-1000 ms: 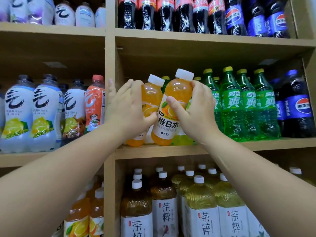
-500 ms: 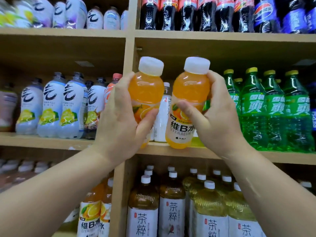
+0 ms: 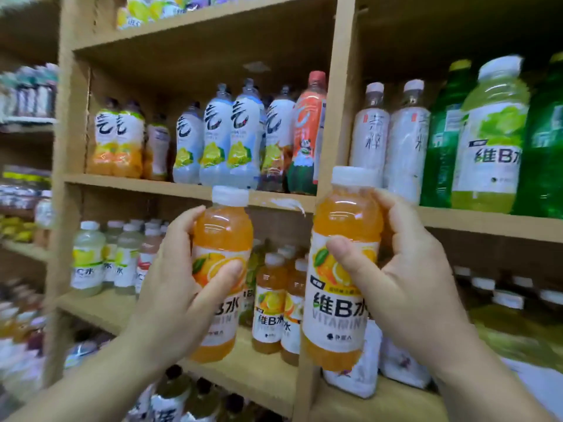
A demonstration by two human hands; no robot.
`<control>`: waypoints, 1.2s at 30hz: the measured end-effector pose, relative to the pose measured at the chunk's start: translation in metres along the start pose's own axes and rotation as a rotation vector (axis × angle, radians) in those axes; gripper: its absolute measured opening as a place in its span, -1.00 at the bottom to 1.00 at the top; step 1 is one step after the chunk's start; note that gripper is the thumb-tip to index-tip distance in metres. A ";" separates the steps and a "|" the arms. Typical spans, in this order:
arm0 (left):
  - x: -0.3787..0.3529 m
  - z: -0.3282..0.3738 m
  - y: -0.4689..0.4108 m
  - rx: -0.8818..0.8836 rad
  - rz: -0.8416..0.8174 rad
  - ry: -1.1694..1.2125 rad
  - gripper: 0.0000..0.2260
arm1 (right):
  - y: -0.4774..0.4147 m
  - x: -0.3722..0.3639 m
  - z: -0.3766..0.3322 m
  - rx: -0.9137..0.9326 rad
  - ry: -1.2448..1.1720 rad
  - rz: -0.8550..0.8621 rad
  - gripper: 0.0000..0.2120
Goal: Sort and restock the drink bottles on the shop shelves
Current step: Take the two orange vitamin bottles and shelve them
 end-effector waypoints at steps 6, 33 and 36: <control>-0.007 -0.103 0.015 0.197 -0.069 0.140 -0.50 | 0.032 -0.081 0.040 -0.190 -0.005 -0.068 -0.29; -0.124 -0.233 0.057 0.124 -0.592 0.532 -0.19 | 0.151 -0.215 0.126 -0.611 0.373 0.271 -0.25; -0.130 -0.225 0.057 0.098 -0.629 0.543 -0.21 | 0.151 -0.216 0.120 -0.544 0.473 0.283 -0.35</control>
Point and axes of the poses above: each hand's wrist, its own y-axis away from the middle knuckle, its own x-axis out of the back of the hand, z = x × y, the point moved 8 cm from there along -y, towards the middle knuckle, and after that the axes turned 4 degrees about -y, right-handed, at the moved point
